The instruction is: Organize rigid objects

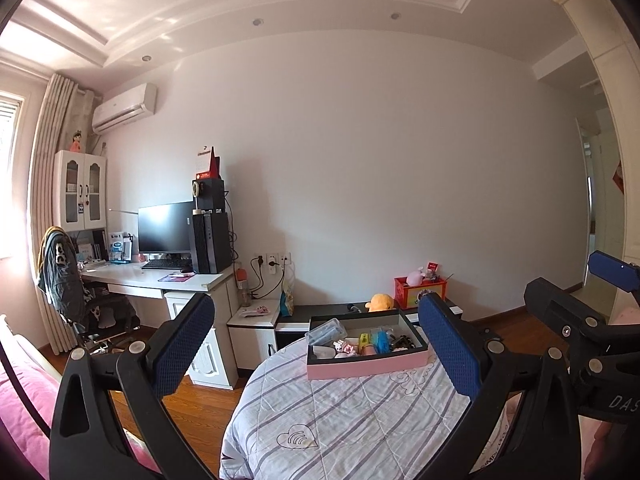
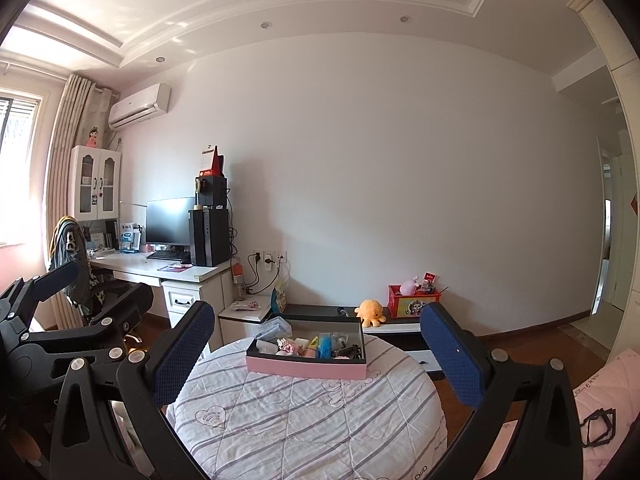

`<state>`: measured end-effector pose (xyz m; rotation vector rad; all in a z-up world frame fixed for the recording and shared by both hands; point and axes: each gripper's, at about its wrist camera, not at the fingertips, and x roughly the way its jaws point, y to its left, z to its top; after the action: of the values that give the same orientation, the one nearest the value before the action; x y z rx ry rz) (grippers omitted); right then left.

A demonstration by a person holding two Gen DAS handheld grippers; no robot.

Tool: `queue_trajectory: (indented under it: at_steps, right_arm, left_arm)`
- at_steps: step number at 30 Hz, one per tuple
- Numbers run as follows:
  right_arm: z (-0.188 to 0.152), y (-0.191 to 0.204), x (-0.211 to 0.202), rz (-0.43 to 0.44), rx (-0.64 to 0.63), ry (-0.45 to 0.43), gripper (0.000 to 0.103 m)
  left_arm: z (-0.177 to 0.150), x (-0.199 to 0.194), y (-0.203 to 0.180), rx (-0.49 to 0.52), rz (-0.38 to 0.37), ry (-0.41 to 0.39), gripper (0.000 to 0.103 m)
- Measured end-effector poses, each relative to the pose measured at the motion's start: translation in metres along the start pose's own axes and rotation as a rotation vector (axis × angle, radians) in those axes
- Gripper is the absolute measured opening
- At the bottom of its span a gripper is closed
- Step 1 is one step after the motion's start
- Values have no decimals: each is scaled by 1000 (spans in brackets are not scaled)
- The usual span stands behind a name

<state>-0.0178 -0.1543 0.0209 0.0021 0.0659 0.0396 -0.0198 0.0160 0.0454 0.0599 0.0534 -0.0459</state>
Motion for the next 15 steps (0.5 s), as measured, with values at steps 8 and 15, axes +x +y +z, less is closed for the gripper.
queue_trajectory:
  at_steps: [8, 15]
  right_arm:
    - [-2, 1, -1, -21, -2, -8, 103]
    - [-3, 4, -3, -34, -4, -32, 103]
  left_arm:
    - [-2, 4, -3, 6, 12, 2, 103]
    - [-3, 6, -4, 10, 18, 2, 103]
